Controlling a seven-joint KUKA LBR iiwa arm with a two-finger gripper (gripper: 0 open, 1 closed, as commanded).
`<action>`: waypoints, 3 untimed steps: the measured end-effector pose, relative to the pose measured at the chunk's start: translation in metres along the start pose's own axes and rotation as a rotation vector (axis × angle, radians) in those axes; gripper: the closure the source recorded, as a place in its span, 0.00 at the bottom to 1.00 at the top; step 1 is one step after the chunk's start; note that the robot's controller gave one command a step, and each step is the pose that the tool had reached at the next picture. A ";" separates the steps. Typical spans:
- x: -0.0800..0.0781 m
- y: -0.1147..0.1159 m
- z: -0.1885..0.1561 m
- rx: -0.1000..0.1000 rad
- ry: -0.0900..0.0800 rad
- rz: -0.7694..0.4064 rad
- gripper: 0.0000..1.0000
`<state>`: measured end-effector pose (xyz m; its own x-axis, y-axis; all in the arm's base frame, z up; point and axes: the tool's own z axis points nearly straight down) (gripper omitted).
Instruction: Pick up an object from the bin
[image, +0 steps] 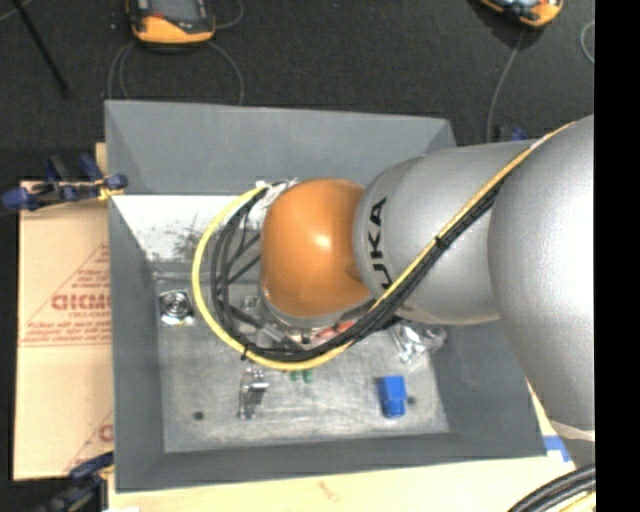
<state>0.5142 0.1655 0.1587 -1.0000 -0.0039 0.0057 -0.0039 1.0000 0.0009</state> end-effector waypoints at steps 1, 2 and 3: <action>-0.084 -0.100 0.087 -0.002 -0.015 -0.086 0.00; -0.111 -0.180 0.055 0.006 -0.016 -0.124 0.00; -0.112 -0.162 0.053 -0.001 -0.013 -0.119 0.00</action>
Offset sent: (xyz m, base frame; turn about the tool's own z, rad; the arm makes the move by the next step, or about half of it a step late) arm 0.0791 -0.0961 -0.0887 -0.0948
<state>0.6266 0.0036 0.1045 -0.9924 -0.1225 -0.0076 -0.1225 0.9925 0.0019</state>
